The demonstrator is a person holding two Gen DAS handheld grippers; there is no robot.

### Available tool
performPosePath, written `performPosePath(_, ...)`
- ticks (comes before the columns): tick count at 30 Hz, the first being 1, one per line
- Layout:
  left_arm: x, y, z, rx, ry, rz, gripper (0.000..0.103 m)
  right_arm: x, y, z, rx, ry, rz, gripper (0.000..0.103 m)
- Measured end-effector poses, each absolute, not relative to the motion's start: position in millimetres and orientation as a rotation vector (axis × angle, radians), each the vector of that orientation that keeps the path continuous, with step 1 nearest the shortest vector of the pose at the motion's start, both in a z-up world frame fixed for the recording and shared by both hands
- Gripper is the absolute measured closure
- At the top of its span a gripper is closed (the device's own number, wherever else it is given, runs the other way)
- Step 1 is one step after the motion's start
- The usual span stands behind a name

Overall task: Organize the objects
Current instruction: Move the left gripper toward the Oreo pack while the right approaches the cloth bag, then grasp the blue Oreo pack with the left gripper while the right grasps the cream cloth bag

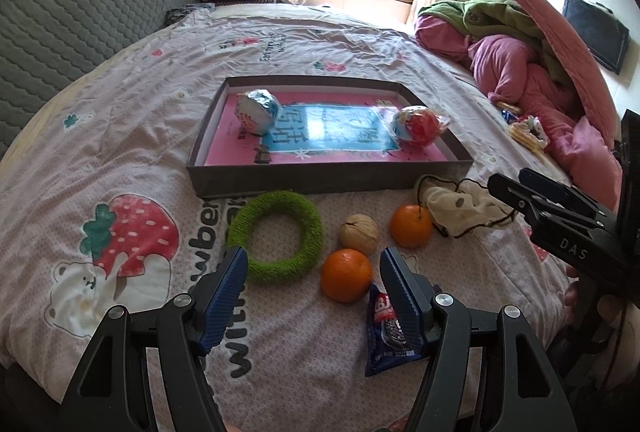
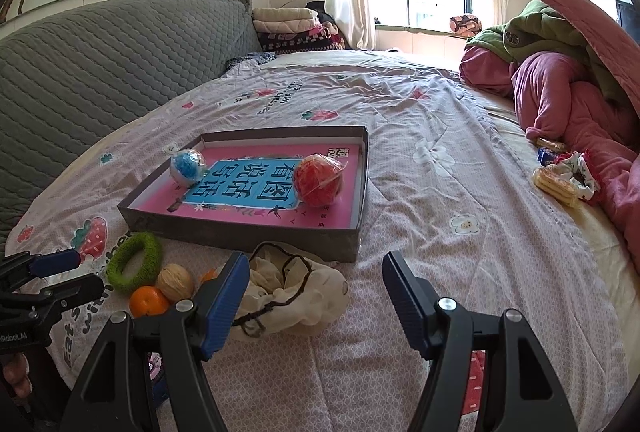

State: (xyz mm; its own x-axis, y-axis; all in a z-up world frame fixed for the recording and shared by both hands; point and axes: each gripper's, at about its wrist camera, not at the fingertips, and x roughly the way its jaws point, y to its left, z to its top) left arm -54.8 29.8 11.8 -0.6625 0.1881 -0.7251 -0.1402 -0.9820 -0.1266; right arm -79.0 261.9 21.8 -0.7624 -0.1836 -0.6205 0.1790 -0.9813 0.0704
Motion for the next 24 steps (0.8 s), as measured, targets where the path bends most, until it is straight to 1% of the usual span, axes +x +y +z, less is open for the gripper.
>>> performPosePath(24, -42, 62, -1, -1.248, -0.046, 2.595, 0.033, -81, 259, 20, 0.991, -0.002, -2.771, 0.034)
